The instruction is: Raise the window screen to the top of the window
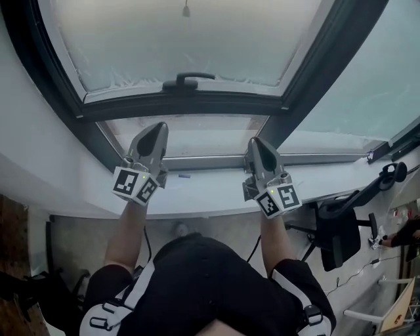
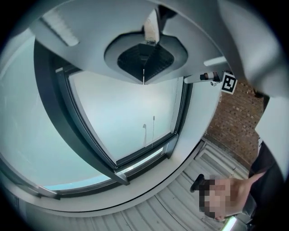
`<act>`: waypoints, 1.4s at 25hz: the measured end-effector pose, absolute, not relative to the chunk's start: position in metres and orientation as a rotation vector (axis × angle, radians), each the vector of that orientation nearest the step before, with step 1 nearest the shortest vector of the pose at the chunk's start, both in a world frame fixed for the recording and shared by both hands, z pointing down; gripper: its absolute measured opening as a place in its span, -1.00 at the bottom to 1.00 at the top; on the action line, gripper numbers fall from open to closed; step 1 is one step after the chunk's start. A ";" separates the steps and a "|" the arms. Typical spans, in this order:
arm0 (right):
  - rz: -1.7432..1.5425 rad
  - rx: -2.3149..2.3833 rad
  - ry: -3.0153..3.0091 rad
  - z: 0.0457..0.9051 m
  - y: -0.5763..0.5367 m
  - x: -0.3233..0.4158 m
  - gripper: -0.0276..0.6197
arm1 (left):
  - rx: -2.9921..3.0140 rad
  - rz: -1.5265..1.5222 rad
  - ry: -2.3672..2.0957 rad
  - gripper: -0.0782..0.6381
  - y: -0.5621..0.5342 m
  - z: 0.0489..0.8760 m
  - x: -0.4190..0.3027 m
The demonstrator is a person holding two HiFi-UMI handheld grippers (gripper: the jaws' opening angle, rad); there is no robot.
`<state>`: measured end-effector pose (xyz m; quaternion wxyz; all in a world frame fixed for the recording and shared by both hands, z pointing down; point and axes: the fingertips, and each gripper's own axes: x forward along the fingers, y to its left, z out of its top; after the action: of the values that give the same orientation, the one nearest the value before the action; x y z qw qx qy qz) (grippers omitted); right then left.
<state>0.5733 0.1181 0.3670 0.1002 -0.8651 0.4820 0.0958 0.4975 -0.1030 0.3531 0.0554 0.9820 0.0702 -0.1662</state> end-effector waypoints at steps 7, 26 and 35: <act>0.225 -2.570 1.432 0.393 0.189 0.550 -0.88 | 3.004 -0.465 0.141 -0.77 -0.037 0.370 0.461; 0.156 -2.557 1.473 0.426 0.243 0.476 -0.90 | 3.062 -0.346 -0.011 -0.77 -0.006 0.408 0.335; 0.139 -2.563 1.432 0.437 0.207 0.442 -0.90 | 2.997 -0.300 -0.014 -0.77 -0.038 0.432 0.304</act>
<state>0.4425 0.2075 0.4369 0.1011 -0.8675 0.4847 0.0472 0.3040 -0.0381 0.4324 0.0649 0.9929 -0.0046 -0.0995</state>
